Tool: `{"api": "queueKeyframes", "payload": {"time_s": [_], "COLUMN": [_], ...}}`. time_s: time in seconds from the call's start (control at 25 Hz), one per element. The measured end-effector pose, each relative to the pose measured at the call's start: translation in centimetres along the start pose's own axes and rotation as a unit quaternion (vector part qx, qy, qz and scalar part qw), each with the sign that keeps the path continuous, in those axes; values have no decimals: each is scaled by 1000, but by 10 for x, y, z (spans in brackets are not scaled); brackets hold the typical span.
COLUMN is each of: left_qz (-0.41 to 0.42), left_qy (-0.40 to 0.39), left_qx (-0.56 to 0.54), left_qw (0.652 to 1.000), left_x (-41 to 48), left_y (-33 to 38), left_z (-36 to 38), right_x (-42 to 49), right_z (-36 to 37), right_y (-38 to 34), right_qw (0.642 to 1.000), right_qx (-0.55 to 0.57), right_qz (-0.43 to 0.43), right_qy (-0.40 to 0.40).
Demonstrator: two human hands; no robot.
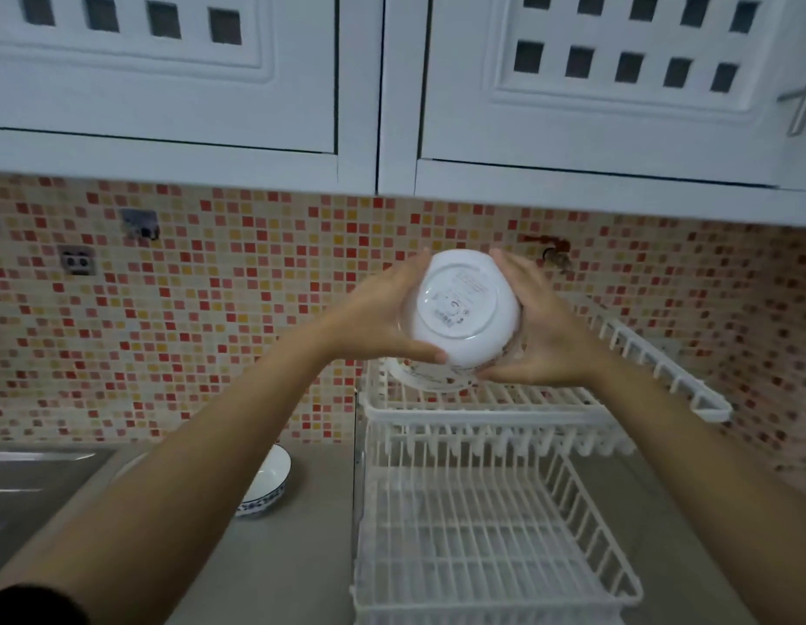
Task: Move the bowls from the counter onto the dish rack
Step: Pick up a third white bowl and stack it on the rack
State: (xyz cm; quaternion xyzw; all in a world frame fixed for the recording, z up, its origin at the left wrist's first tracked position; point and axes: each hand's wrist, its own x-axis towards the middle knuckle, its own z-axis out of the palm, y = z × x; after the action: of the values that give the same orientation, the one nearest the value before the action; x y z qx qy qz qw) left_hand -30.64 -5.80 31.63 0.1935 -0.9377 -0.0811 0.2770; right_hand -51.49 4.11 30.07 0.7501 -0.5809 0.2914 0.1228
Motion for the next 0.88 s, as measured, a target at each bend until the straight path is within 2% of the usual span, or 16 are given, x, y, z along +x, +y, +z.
{"api": "queueKeyframes", "payload": {"time_s": [0.24, 0.4, 0.56, 0.88], "left_qz": [-55, -78, -106, -134], "left_qy": [-38, -69, -92, -110], "left_qx": [62, 61, 85, 60], "left_qw": [996, 993, 986, 983], "left_x": [10, 15, 23, 30], "left_y": [-11, -18, -26, -38], "left_z": [30, 45, 58, 62], "right_x": [2, 6, 10, 29], "right_z": [21, 31, 41, 54], "right_y": [35, 51, 63, 72], "right_qw": [993, 984, 982, 982], "right_qx": [-7, -20, -17, -15], "right_qz": [-3, 8, 22, 24], "right_qy": [-119, -176, -186, -186]}}
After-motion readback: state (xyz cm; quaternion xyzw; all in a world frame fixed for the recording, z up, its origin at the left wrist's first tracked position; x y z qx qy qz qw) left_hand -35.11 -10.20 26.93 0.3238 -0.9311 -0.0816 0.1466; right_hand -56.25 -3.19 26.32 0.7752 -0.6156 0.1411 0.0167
